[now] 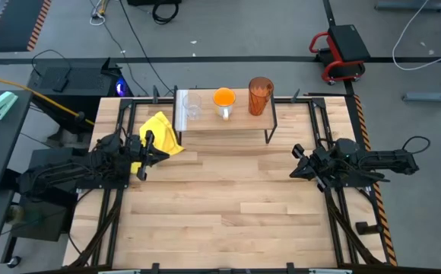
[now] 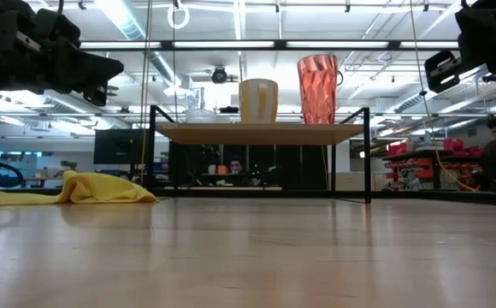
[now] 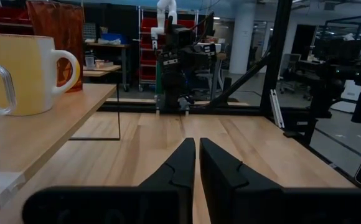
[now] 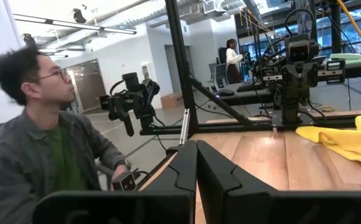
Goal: Stack small to large cups/mugs on shelf
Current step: Return to Home Position
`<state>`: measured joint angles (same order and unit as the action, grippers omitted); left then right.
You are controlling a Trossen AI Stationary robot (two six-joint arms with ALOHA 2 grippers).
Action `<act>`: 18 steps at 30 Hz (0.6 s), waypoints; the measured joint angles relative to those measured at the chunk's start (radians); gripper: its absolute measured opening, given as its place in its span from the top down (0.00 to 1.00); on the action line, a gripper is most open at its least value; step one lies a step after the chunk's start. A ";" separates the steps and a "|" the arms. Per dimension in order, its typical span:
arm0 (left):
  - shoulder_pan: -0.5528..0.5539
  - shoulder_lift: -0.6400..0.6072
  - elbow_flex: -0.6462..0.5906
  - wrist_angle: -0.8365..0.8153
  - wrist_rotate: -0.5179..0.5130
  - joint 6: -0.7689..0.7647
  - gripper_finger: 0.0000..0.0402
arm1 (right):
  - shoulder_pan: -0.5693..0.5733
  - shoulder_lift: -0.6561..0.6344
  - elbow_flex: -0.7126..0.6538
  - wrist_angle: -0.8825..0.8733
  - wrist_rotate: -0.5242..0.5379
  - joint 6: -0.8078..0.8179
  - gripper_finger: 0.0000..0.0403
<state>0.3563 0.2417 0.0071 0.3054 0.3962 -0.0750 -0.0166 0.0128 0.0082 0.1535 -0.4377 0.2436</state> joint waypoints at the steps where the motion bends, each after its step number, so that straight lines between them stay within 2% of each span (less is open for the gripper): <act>1: 0.000 0.000 0.000 0.000 0.000 0.000 0.93 | 0.000 0.000 0.000 0.000 0.000 0.000 0.96; 18: 0.000 0.000 0.000 0.000 0.000 0.000 0.91 | 0.000 0.000 0.000 0.000 0.000 0.000 0.96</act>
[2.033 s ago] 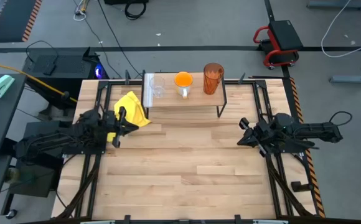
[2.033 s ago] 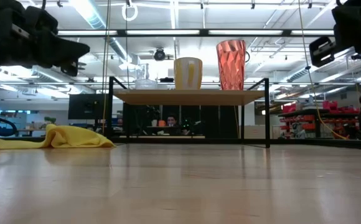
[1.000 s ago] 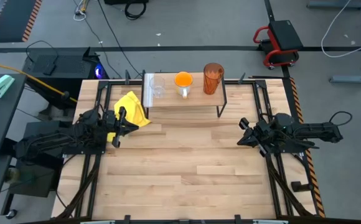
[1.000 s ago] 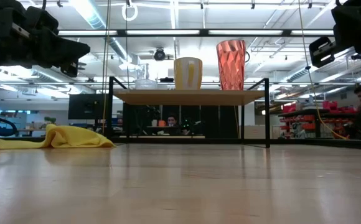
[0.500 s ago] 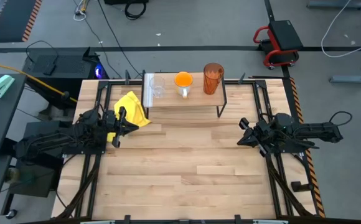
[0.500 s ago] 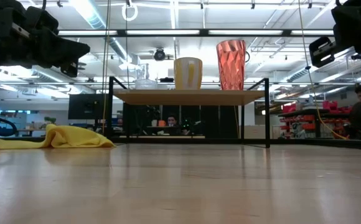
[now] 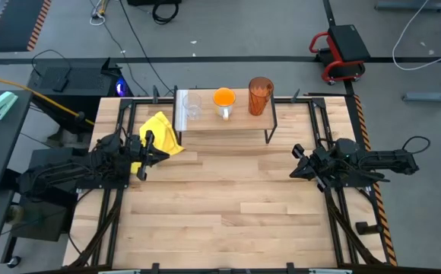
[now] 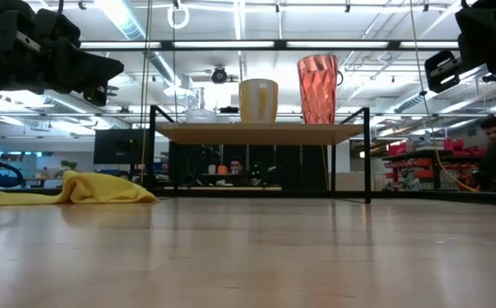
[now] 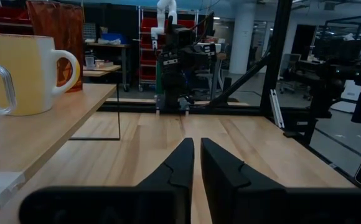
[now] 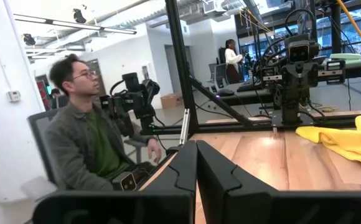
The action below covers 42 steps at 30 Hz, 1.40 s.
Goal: Stack small to large cups/mugs on shelf
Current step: Return to Home Position
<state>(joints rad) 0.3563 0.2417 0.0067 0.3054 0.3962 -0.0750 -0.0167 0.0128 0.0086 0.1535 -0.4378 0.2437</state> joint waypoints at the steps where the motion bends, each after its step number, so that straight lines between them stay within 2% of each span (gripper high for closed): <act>1: 0.000 0.000 0.000 0.000 0.000 0.000 0.92 | 0.000 0.000 0.000 0.000 0.000 0.000 0.96; 8: 0.000 0.000 0.000 0.000 0.000 0.000 0.93 | 0.000 0.000 0.000 0.000 0.000 0.000 0.96; 18: 0.000 0.000 0.000 0.000 0.000 0.000 0.90 | 0.000 0.000 0.000 0.000 0.000 0.000 0.96; 29: 0.000 0.000 0.000 0.000 0.000 0.000 0.93 | 0.000 0.000 0.000 0.000 0.000 0.000 0.96; 42: 0.000 0.000 0.000 0.000 0.000 0.000 0.90 | 0.000 0.000 0.000 0.000 0.000 0.000 0.96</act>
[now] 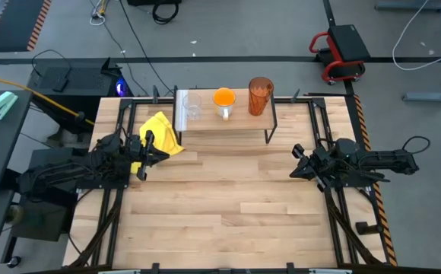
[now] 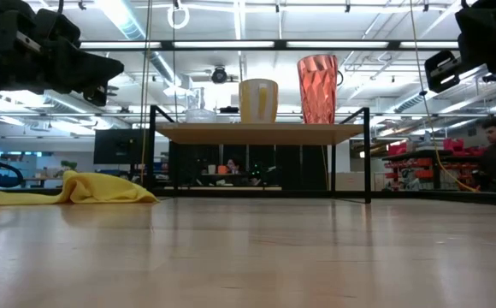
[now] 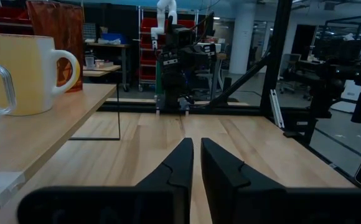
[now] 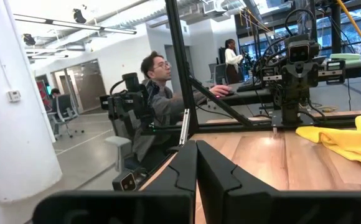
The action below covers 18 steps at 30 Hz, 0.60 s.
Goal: Stack small to large cups/mugs on shelf
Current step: Return to Home Position
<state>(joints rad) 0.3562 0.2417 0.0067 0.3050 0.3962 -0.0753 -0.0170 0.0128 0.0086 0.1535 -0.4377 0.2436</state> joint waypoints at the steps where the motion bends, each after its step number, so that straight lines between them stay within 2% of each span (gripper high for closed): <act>1: 0.000 0.000 0.000 0.000 0.000 0.000 0.91 | 0.000 0.000 0.000 0.000 0.000 0.000 0.96; 10: 0.000 0.000 0.000 0.000 0.000 0.000 0.93 | 0.000 0.000 0.000 0.000 0.000 0.000 0.96; 18: 0.000 0.000 0.000 0.000 0.000 0.000 0.90 | 0.000 0.000 0.000 0.000 0.000 0.000 0.96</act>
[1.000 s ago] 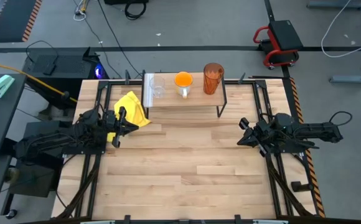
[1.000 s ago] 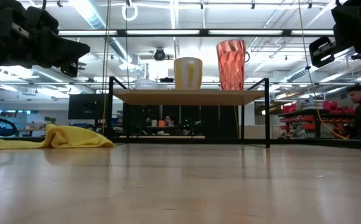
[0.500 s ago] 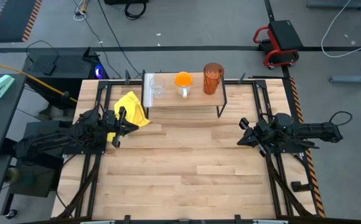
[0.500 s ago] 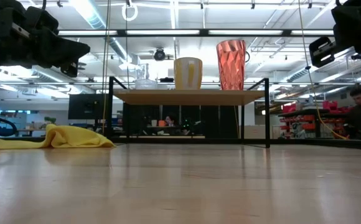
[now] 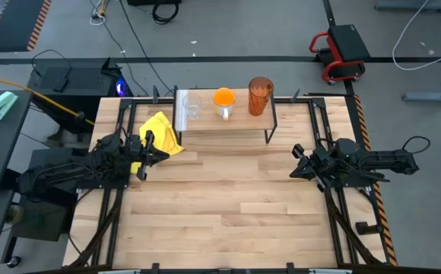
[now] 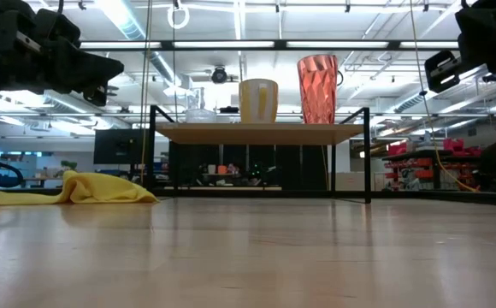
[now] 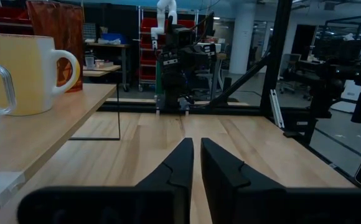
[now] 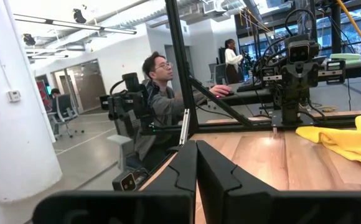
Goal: Stack small to large cups/mugs on shelf
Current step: Return to Home Position
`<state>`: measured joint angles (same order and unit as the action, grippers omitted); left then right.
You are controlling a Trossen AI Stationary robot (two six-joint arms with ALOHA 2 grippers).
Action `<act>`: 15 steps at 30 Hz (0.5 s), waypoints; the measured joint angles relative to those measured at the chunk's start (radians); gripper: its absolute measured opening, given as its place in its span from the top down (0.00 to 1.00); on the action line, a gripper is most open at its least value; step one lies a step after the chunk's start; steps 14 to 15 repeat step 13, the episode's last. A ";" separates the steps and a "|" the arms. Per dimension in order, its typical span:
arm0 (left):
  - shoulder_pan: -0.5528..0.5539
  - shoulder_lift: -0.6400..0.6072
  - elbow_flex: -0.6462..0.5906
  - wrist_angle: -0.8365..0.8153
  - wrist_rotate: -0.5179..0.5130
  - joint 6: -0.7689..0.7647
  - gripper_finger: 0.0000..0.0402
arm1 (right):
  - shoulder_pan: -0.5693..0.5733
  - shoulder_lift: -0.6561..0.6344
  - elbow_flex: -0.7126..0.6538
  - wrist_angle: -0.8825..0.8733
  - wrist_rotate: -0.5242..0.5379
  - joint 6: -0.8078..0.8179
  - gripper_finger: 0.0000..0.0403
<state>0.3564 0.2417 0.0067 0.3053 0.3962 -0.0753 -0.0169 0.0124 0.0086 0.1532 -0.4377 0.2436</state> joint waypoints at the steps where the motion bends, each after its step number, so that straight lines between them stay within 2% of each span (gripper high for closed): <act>1: 0.000 0.000 0.000 0.000 0.000 0.000 0.90 | 0.000 0.000 0.000 0.000 0.000 0.000 0.96; 15: 0.000 0.000 0.000 0.000 0.000 0.000 0.93 | 0.000 0.000 0.000 0.000 0.000 0.000 0.96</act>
